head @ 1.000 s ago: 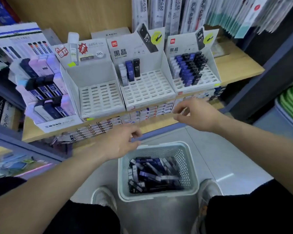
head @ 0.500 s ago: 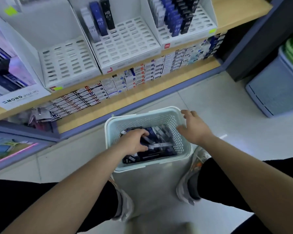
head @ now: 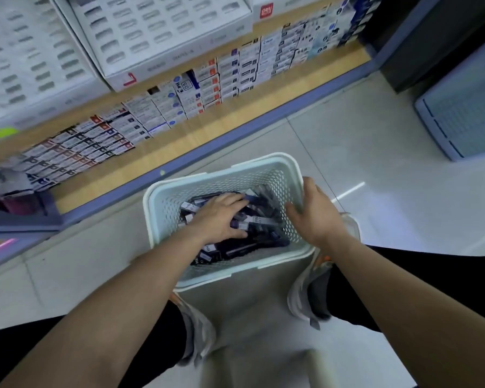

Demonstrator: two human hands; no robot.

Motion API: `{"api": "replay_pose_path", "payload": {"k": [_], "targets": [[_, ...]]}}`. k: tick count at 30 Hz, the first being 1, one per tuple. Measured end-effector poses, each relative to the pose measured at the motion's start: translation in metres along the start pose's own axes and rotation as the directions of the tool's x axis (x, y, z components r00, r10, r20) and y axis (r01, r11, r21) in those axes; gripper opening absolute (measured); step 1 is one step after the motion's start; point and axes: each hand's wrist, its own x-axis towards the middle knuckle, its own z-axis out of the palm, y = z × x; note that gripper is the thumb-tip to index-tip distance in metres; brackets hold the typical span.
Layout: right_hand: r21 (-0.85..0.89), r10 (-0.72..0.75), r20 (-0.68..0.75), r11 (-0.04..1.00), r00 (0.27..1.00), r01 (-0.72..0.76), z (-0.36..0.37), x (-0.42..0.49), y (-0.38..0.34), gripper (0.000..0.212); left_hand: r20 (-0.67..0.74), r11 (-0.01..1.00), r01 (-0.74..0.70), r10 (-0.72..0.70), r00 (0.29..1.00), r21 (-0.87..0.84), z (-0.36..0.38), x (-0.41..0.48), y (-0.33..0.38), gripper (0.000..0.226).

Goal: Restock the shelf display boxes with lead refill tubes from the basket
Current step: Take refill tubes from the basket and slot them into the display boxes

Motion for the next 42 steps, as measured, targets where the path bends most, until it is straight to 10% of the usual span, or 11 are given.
{"api": "replay_pose_path", "payload": {"k": [33, 42], "targets": [[0.046, -0.006, -0.031, 0.999, 1.0, 0.008, 0.003, 0.005, -0.002, 0.027, -0.268, 0.951, 0.015, -0.102, 0.958, -0.308, -0.022, 0.02, 0.024, 0.038], [-0.022, 0.038, 0.067, 0.999, 0.997, -0.036, -0.006, 0.006, -0.004, 0.035, -0.317, 0.787, 0.068, -0.324, 0.891, -0.613, -0.053, 0.001, 0.046, 0.029]]}}
